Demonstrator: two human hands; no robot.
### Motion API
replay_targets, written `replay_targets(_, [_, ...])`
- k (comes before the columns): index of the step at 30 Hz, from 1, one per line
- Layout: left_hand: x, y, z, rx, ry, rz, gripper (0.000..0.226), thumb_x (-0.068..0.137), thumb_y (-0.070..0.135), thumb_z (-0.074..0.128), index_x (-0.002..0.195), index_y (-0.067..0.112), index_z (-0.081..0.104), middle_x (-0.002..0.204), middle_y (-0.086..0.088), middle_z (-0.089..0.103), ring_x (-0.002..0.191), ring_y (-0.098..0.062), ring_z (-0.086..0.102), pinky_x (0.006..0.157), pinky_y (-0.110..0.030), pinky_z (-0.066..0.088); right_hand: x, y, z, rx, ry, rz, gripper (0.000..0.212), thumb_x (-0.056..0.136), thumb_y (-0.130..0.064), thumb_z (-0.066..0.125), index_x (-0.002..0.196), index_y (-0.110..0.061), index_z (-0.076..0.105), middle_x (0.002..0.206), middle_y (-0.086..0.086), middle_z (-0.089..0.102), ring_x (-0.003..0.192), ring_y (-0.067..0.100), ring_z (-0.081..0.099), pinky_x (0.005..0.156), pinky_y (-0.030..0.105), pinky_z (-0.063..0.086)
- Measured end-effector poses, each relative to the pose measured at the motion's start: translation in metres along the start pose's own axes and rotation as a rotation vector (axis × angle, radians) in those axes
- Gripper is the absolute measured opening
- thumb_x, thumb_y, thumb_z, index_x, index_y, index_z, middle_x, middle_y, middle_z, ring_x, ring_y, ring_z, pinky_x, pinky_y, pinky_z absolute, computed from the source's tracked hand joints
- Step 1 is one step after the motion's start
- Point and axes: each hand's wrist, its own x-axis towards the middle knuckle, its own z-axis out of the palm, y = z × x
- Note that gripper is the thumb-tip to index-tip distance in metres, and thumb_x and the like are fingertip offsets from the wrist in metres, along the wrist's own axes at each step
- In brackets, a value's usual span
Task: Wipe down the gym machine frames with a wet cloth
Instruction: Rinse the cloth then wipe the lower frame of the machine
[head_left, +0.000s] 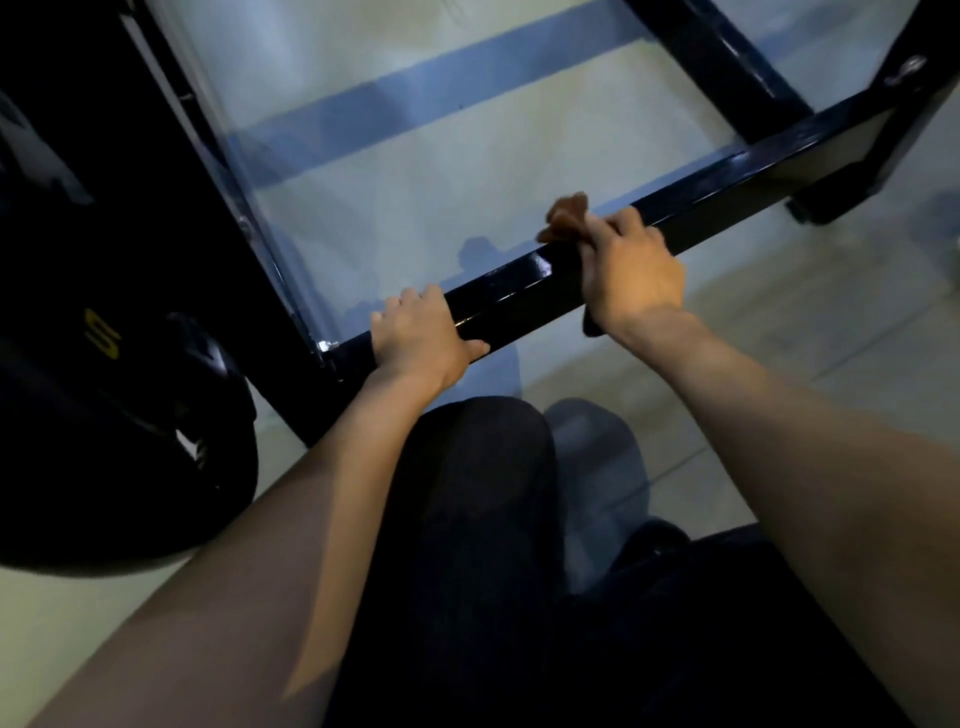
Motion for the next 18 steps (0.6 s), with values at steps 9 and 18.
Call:
replay_targets(9, [0.008, 0.016, -0.025, -0.006, -0.108, -0.045, 0.058, 0.075, 0.066, 0.077, 0.11, 0.022, 0.064, 0.099, -0.003, 0.064, 0.102, -0.031, 0.066, 0.072, -0.032, 0.041, -0.027, -0.043, 0.006, 0.012, -0.099, -0.43, 0.051, 0.105, -0.03, 0.046, 0.155, -0.027, 0.04, 0.143, 0.0, 0.052, 0.118, 0.032, 0.053, 0.075, 0.042, 0.05])
replay_targets(18, [0.04, 0.085, -0.047, 0.118, -0.307, 0.117, 0.07, 0.072, 0.071, 0.075, 0.118, 0.022, 0.057, 0.121, -0.009, 0.064, 0.111, -0.033, 0.062, 0.09, -0.038, 0.048, 0.04, 0.043, -0.007, 0.173, 0.025, 0.082, 0.028, 0.105, -0.029, 0.046, 0.127, -0.018, 0.061, 0.139, 0.006, 0.052, 0.116, 0.036, 0.056, 0.089, 0.042, 0.049])
